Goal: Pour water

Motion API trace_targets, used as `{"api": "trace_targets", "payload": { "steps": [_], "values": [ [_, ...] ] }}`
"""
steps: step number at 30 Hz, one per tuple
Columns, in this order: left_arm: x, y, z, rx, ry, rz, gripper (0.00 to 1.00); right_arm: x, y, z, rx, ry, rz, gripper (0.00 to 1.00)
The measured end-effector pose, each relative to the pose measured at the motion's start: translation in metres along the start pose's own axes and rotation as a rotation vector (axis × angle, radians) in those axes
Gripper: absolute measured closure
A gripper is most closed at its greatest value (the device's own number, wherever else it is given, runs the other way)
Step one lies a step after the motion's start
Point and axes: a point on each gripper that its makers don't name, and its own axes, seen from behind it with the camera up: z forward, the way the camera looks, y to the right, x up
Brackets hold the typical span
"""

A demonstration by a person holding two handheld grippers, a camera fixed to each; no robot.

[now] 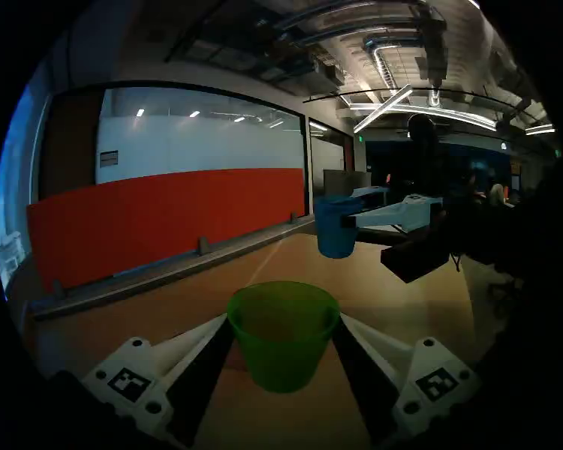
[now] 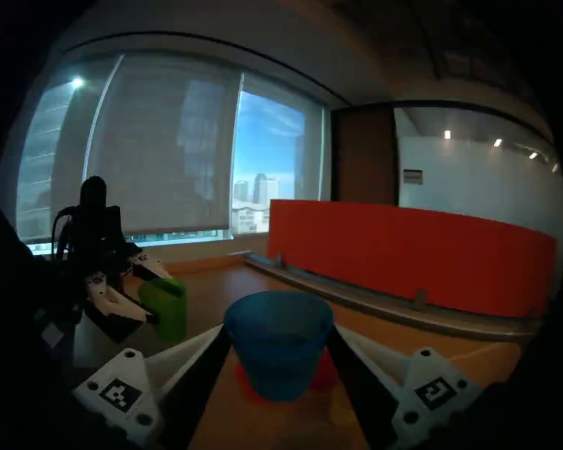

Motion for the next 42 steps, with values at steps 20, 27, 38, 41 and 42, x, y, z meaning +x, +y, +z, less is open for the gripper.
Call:
{"api": "trace_targets", "payload": {
  "steps": [20,27,38,41,42],
  "values": [
    [0.009,0.016,0.010,-0.054,0.012,-0.016,0.14,0.039,-0.019,0.010,0.052,0.008,-0.231,0.10],
    [0.015,0.019,0.010,-0.063,0.021,-0.022,0.14,0.057,-0.023,0.014,0.056,0.020,-0.305,0.10],
    [0.022,0.028,0.012,-0.081,0.036,-0.017,0.14,0.077,-0.034,0.019,0.074,0.033,-0.427,0.10],
    [0.023,0.028,0.013,-0.082,0.039,-0.021,0.14,0.080,-0.037,0.020,0.078,0.033,-0.462,0.10],
    [0.023,0.028,0.013,-0.082,0.040,-0.022,0.14,0.081,-0.039,0.021,0.079,0.033,-0.474,0.10]
  ]
}}
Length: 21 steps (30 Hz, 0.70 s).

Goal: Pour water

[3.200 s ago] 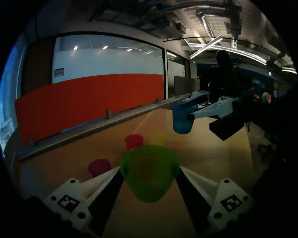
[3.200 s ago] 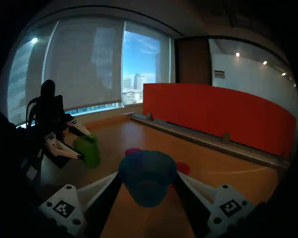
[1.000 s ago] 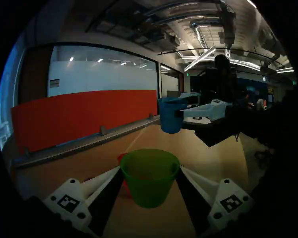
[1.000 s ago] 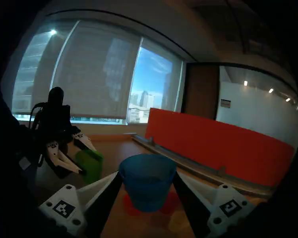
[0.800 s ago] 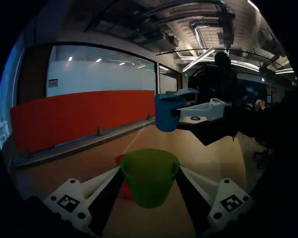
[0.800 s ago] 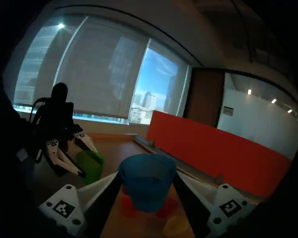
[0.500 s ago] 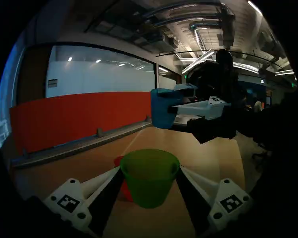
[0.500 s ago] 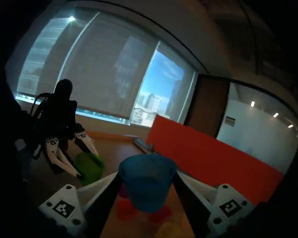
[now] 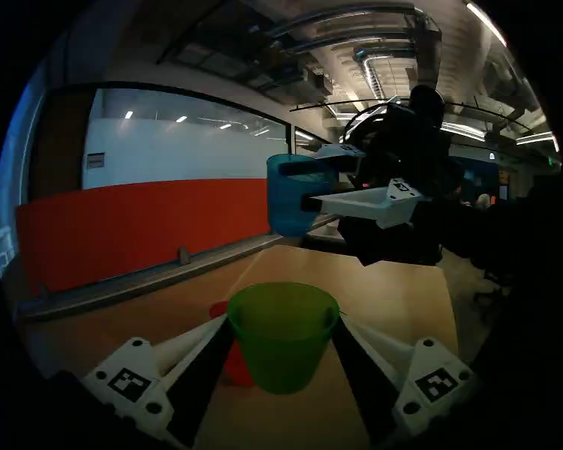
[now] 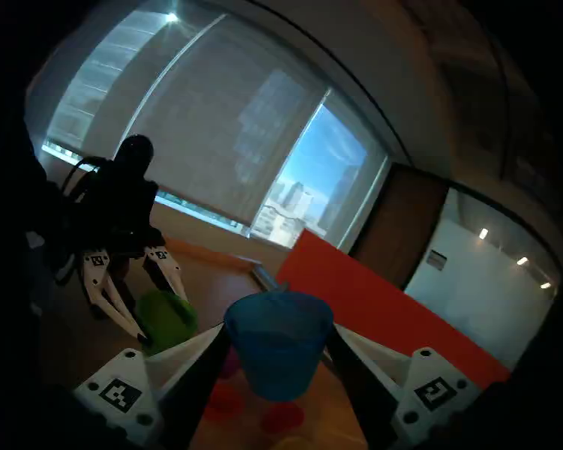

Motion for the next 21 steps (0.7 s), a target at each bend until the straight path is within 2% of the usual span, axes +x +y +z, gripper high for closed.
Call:
{"api": "trace_targets", "payload": {
  "steps": [7,21],
  "values": [
    [0.000,0.002,0.002,-0.006,0.001,-0.004,0.14,0.008,-0.006,0.006,0.017,-0.004,-0.087,0.10],
    [0.000,0.006,0.004,-0.019,0.006,-0.004,0.14,0.028,-0.009,0.016,0.033,0.025,-0.193,0.10]
  ]
}}
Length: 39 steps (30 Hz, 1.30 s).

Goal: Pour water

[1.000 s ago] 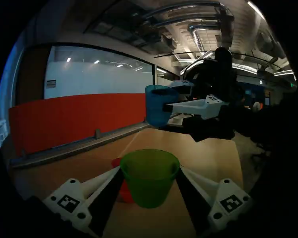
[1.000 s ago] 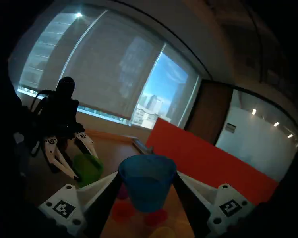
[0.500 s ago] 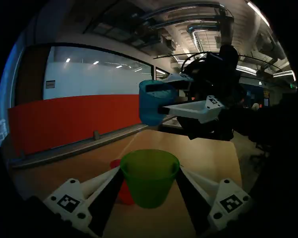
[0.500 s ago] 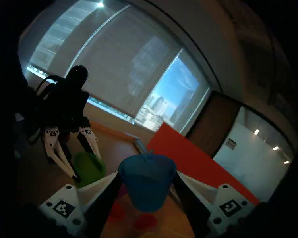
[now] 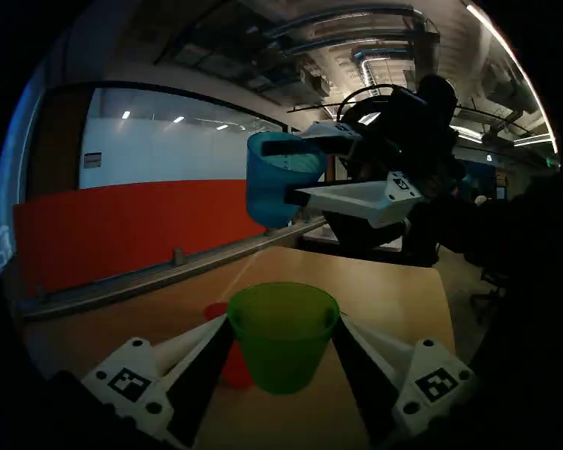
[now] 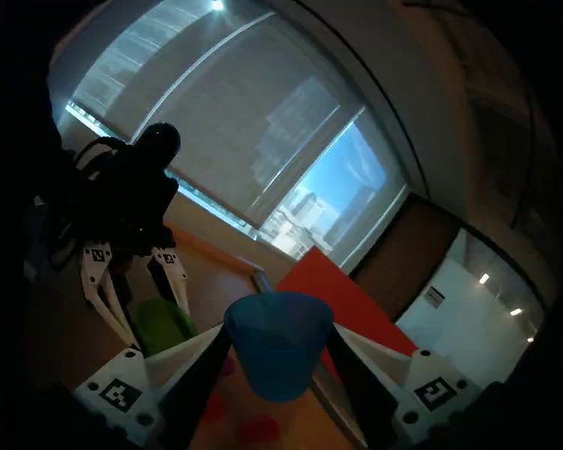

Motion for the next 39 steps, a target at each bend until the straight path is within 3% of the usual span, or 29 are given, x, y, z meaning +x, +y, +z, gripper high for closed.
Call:
{"api": "trace_targets", "payload": {
  "steps": [39],
  "values": [
    [0.003,0.002,0.002,-0.009,0.019,-0.010,0.14,0.020,0.002,0.018,0.007,-0.027,-0.291,0.10]
  ]
}}
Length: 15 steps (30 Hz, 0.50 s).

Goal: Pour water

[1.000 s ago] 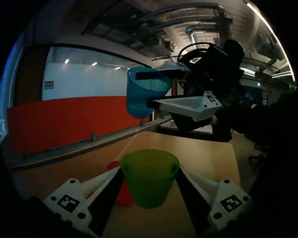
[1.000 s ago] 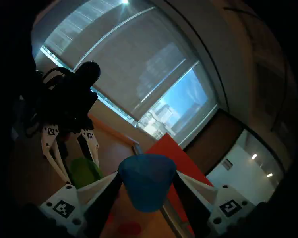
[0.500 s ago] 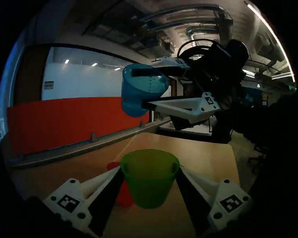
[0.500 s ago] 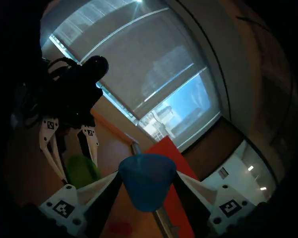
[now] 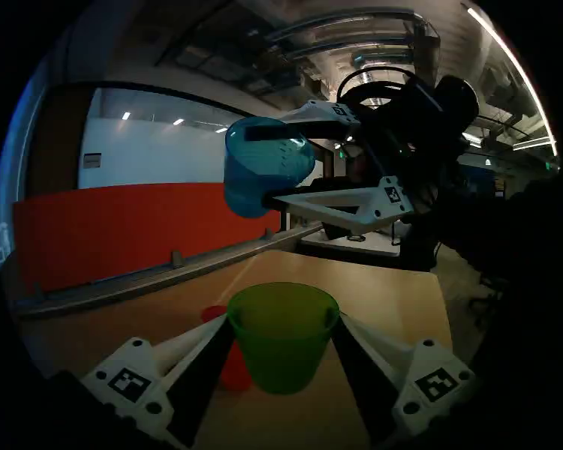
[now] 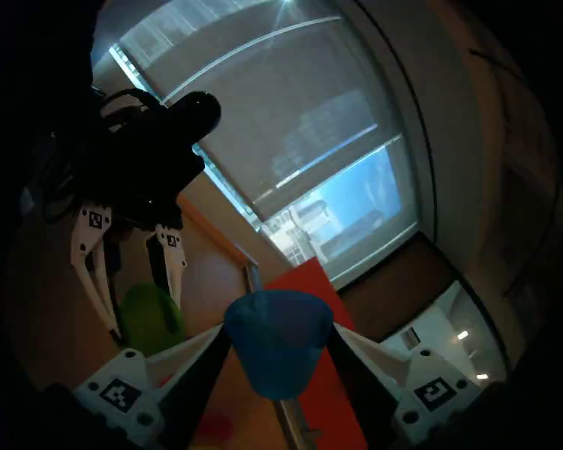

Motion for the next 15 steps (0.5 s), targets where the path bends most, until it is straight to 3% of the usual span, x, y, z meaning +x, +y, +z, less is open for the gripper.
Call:
{"api": "trace_targets", "payload": {
  "steps": [15],
  "values": [
    [-0.0030,0.0032,0.0039,-0.009,-0.004,0.000,0.14,-0.0029,0.0020,0.0034,0.001,-0.017,-0.089,0.10]
  ]
}}
